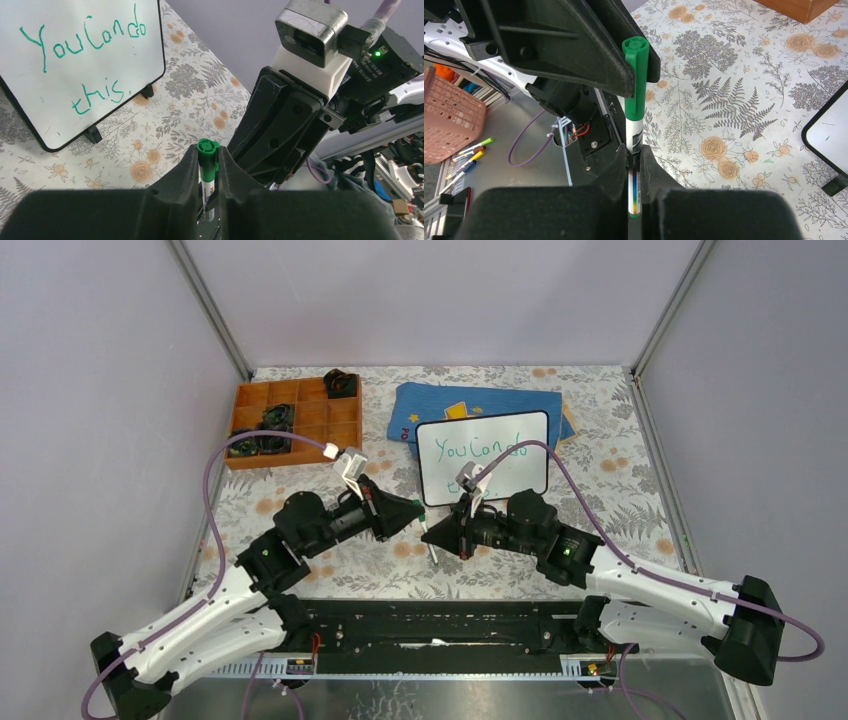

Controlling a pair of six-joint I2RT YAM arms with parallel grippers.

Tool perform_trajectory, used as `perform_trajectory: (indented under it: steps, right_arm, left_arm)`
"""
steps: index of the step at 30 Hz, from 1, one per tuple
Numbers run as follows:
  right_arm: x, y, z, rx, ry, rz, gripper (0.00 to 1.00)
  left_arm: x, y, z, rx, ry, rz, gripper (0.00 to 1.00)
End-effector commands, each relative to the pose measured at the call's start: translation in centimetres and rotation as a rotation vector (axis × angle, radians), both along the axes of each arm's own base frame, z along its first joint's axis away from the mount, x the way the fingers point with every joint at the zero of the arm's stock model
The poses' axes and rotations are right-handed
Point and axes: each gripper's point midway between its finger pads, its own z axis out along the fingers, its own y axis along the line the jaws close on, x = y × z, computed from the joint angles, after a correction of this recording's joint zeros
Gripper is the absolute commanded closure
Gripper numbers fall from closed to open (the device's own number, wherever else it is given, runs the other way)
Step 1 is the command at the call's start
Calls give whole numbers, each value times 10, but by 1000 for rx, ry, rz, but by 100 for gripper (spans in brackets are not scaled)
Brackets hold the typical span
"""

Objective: Write a sentence on the whiteboard
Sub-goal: Place the whiteboard marker at the center of the board.

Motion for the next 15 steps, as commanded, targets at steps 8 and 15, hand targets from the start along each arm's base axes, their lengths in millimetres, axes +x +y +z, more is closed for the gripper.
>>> perform_trajectory:
  steps: [8,15]
  right_arm:
    - [15,-3,29,90,-59,-84,100]
    - [16,-3,34,94,-78,-83,100]
  left_arm:
    - [-9,-8,-2,-29,-11,-70,100]
    - [-11,-6,-7,-23,0,-67,99]
